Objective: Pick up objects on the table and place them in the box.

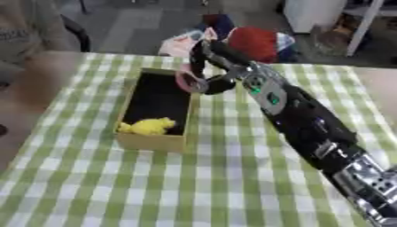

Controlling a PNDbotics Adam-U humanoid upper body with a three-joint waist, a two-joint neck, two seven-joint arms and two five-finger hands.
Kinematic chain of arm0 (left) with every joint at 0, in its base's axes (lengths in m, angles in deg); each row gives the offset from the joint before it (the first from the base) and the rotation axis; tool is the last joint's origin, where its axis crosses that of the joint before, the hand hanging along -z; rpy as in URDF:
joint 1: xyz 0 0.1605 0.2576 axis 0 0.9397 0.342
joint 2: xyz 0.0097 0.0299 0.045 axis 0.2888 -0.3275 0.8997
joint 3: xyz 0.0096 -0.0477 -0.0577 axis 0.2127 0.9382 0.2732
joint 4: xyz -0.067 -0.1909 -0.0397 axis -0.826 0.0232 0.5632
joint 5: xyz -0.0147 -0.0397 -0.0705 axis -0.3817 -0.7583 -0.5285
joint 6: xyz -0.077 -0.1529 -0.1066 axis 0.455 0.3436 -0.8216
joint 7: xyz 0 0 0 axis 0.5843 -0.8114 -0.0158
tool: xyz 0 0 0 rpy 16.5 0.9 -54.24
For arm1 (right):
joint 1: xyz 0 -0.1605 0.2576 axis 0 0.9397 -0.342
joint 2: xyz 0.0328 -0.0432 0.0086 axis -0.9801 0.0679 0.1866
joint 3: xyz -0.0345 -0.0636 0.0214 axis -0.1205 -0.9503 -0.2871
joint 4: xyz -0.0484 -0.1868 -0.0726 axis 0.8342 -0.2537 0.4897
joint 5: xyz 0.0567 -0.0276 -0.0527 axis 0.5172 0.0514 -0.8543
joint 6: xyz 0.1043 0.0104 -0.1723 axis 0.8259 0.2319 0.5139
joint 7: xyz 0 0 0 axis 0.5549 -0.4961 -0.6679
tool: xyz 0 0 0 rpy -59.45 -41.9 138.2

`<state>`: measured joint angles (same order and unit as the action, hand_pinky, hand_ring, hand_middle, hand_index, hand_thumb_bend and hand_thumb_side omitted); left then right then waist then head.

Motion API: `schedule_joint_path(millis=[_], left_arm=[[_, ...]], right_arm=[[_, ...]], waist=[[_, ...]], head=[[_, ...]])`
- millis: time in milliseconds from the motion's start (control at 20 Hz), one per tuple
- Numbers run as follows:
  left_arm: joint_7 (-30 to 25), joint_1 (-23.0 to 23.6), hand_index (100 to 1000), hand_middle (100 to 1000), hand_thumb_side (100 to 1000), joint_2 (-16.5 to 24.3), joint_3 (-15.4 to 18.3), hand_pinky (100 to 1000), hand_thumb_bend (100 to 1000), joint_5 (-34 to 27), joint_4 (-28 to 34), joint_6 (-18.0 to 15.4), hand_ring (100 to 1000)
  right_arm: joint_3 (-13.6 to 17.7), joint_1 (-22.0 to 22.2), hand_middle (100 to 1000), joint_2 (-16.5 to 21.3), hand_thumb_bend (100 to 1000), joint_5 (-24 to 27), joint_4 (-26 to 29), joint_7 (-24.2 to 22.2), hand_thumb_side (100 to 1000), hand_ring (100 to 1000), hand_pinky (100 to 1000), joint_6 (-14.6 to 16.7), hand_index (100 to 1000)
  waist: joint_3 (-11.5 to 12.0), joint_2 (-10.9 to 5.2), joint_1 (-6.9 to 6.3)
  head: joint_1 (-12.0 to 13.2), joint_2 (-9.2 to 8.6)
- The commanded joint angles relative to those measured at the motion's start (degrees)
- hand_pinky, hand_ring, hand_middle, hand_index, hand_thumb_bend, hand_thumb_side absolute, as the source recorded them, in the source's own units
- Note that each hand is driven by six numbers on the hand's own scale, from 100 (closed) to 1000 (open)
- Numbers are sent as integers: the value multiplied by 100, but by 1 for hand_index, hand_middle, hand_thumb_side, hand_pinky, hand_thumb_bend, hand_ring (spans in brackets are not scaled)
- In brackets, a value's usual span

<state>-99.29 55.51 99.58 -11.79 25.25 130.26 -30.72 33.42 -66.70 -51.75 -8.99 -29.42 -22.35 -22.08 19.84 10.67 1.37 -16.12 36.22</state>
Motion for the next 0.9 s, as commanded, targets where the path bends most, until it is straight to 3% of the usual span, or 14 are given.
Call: schedule_joint_path(millis=[50, 400, 600, 750, 900], left_arm=[[8, -79, 798, 609, 550, 37, -7, 666, 162, -50, 100, 19, 622], [15, -84, 797, 608, 551, 12, -12, 664, 162, -45, 94, 35, 622], [22, -87, 797, 608, 553, 7, -13, 663, 159, -45, 92, 47, 623], [33, -87, 797, 608, 553, 10, -11, 662, 158, -49, 93, 53, 623], [45, -83, 797, 608, 554, 19, -3, 662, 158, -47, 93, 57, 623]], right_arm=[[-15, -129, 365, -110, 156, -349, -79, 24, 100, 581, 474, 173, 458], [-49, -101, 466, -256, 348, -815, -102, 319, 133, 643, 523, 344, 623], [-94, -93, 564, -272, 455, -922, -41, 491, 285, 710, 566, 361, 743], [-149, -89, 692, -264, 523, -974, 61, 474, 434, 786, 626, 446, 833], [-173, -90, 748, -228, 535, -887, 208, 401, 441, 824, 664, 484, 856]], waist=[[18, -71, -48], [12, -51, -68], [0, -47, -69], [-9, -48, -69], [-36, -51, -65]], head=[[-40, 5], [-67, 4], [-74, -12], [-77, -20], [-57, -23]])
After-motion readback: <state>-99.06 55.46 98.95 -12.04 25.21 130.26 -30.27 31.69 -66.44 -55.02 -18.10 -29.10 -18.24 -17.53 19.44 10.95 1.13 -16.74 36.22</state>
